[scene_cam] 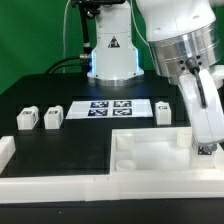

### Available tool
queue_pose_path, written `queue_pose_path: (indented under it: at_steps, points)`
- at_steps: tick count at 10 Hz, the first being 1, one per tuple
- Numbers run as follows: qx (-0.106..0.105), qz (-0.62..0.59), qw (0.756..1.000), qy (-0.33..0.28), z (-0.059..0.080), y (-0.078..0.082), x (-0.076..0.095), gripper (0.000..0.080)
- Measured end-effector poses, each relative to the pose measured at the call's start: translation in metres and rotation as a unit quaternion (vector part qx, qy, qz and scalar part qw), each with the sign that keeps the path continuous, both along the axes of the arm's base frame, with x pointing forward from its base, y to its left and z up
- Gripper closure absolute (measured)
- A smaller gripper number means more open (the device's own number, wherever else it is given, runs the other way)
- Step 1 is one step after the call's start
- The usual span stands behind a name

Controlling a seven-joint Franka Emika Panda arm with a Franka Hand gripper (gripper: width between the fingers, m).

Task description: Assemble one leg

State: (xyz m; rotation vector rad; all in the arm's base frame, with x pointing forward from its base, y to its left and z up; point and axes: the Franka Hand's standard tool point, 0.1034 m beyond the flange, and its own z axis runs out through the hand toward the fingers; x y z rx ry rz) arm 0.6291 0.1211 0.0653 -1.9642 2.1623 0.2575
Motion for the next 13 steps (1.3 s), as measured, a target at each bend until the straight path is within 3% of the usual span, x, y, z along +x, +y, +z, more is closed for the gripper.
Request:
queue_pose_path:
  at_steps: [1, 2, 3, 4, 6, 9, 10, 13]
  points:
    - [0.000, 0.001, 1.000, 0.000, 0.0000, 0.0001, 0.0000, 0.0503]
    - [-0.001, 0.027, 1.000, -0.007, -0.0001, 0.0001, 0.0000, 0.0318]
    - [-0.004, 0.075, 0.997, -0.018, -0.0001, 0.0007, -0.0007, 0.0318]
    - [-0.007, 0.130, 0.991, -0.031, 0.0003, 0.0018, -0.0012, 0.0190]
    - [-0.027, 0.275, 0.959, -0.057, 0.0019, 0.0044, -0.0019, 0.0157]
    - [-0.030, 0.373, 0.924, -0.083, 0.0010, 0.0020, -0.0017, 0.0151]
    - [-0.031, 0.426, 0.899, -0.096, 0.0009, 0.0014, -0.0017, 0.0151]
    - [-0.056, 0.640, 0.758, -0.107, 0.0029, -0.0014, -0.0039, 0.0151]
